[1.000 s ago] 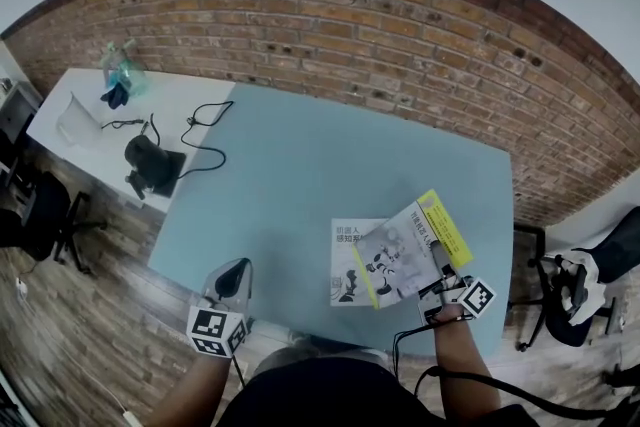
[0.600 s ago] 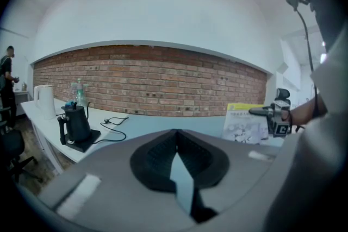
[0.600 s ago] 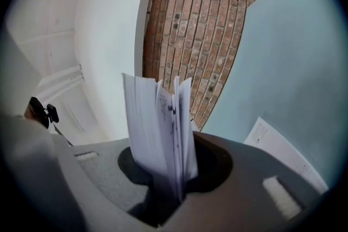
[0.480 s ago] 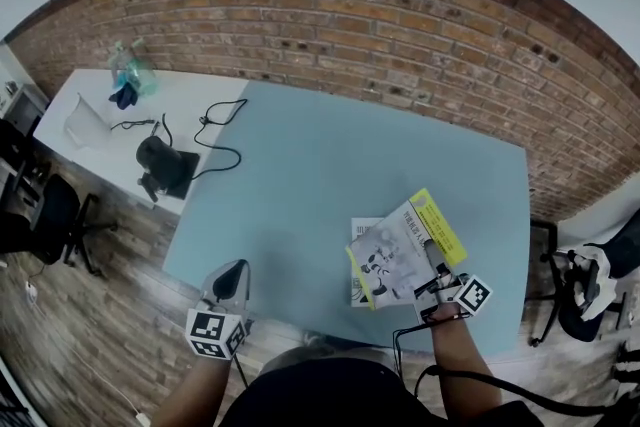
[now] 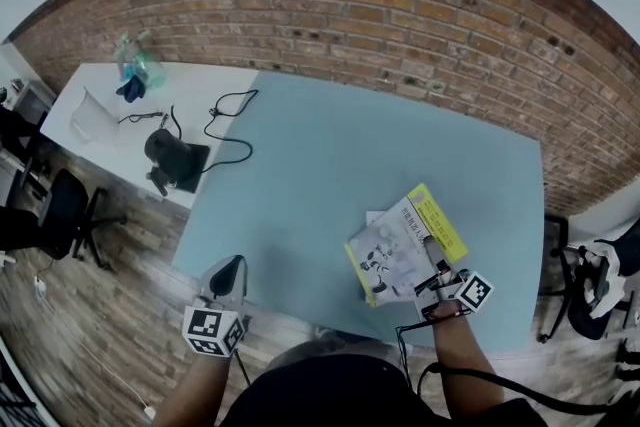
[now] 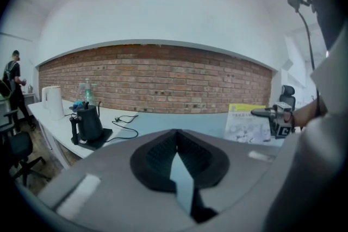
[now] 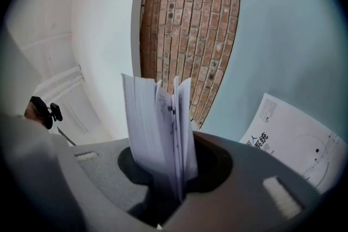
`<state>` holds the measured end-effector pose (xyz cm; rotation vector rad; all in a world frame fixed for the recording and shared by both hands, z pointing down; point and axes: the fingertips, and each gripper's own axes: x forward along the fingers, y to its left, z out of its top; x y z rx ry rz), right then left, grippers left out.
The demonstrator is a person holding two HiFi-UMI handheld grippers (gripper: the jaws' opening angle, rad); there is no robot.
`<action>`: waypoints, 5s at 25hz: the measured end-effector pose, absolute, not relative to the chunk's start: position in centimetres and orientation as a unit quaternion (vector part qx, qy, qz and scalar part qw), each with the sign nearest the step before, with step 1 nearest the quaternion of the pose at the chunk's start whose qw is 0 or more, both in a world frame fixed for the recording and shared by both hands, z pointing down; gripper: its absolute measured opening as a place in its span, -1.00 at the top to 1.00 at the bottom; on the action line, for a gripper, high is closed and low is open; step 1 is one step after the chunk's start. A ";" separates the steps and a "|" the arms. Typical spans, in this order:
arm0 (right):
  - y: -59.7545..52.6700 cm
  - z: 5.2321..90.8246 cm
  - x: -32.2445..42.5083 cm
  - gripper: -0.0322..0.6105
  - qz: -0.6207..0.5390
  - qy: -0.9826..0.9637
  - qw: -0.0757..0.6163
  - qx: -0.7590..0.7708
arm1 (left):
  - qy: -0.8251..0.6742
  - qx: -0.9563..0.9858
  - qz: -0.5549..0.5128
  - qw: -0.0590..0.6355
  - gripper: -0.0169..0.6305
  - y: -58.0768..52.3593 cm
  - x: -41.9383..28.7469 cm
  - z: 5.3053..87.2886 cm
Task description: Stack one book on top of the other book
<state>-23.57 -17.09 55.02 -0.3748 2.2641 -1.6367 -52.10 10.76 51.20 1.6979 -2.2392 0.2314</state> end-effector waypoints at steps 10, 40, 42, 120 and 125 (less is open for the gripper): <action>-16.9 57.2 -23.7 0.60 -0.587 0.784 0.147 -0.138 | -0.790 0.582 0.084 0.176 0.93 12.0 -52.4 52.3; -19.6 66.3 -20.2 0.60 -0.641 0.727 0.123 -0.214 | -0.792 0.568 0.113 0.191 0.93 13.0 -50.2 52.1; -19.7 66.6 -20.1 0.60 -0.646 0.721 0.123 -0.218 | -0.794 0.567 0.117 0.188 0.93 12.9 -50.3 51.9; -23.1 64.3 -8.8 0.08 -0.494 0.804 -0.039 -0.329 | -0.729 0.655 0.050 0.194 0.93 -0.8 -41.5 51.9; -23.0 61.9 -9.0 0.08 -0.373 0.867 -0.105 -0.313 | -0.711 0.676 0.053 0.186 0.93 -2.7 -39.7 52.2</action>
